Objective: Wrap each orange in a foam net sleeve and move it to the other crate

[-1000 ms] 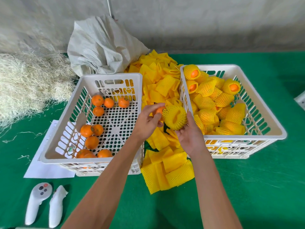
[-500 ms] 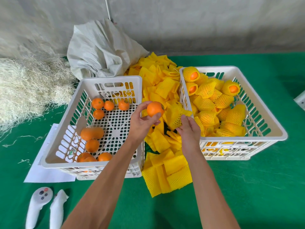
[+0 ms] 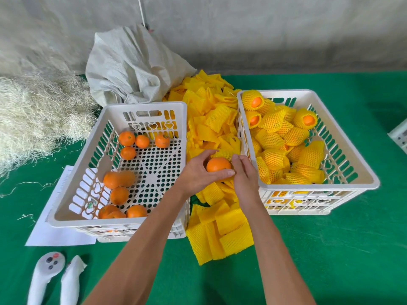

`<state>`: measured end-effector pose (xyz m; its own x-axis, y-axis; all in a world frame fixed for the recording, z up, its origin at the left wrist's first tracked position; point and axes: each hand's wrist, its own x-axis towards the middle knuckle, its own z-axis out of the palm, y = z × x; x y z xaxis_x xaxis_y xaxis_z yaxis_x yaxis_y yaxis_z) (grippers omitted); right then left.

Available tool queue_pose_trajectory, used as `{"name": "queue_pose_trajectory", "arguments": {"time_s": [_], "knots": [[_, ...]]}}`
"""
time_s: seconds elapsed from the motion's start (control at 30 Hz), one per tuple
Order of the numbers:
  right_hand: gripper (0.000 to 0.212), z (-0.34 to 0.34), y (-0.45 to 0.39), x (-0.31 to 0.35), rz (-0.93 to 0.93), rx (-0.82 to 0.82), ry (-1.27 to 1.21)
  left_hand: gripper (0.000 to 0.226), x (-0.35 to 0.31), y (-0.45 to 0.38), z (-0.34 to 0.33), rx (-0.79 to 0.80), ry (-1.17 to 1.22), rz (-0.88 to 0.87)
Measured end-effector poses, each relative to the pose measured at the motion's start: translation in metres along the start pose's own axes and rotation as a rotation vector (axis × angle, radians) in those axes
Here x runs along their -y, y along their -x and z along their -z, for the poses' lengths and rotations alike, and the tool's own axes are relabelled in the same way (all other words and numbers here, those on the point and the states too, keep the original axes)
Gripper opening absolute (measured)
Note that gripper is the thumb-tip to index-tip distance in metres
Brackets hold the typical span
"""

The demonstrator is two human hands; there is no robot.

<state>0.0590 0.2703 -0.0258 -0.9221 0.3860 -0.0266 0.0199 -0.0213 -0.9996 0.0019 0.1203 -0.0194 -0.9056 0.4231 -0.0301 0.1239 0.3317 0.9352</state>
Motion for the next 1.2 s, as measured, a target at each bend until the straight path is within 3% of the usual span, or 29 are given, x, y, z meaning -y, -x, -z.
{"name": "queue_pose_trajectory", "arguments": {"time_s": [0.1, 0.33, 0.43, 0.57, 0.7, 0.83, 1.03, 1.2], "knots": [[0.023, -0.001, 0.000, 0.001, 0.017, 0.014, 0.008, 0.079, -0.002, 0.000, -0.002, -0.101, -0.027, -0.046], [0.020, -0.005, 0.001, 0.001, 0.080, -0.006, 0.048, 0.091, -0.002, 0.000, 0.001, -0.106, -0.026, 0.026], [0.022, -0.004, 0.002, 0.000, 0.114, -0.040, 0.091, 0.086, -0.002, 0.000, -0.002, -0.147, -0.049, 0.020], [0.017, 0.004, 0.007, 0.005, 0.323, -0.190, 0.221, 0.078, 0.000, -0.003, -0.003, -0.160, -0.040, 0.027], [0.020, -0.001, 0.013, 0.011, 0.507, -0.126, 0.344, 0.058, -0.001, -0.003, -0.003, -0.219, 0.098, -0.031], [0.025, -0.011, 0.014, 0.016, 0.476, -0.115, 0.376, 0.047, -0.003, -0.003, -0.002, -0.190, 0.126, -0.086], [0.029, -0.014, 0.013, 0.013, 0.368, 0.004, 0.305, 0.027, -0.004, 0.000, 0.004, -0.107, 0.297, 0.055], [0.031, -0.012, 0.012, 0.010, 0.324, -0.010, 0.291, 0.050, -0.007, -0.001, 0.005, -0.096, 0.217, 0.008]]}}
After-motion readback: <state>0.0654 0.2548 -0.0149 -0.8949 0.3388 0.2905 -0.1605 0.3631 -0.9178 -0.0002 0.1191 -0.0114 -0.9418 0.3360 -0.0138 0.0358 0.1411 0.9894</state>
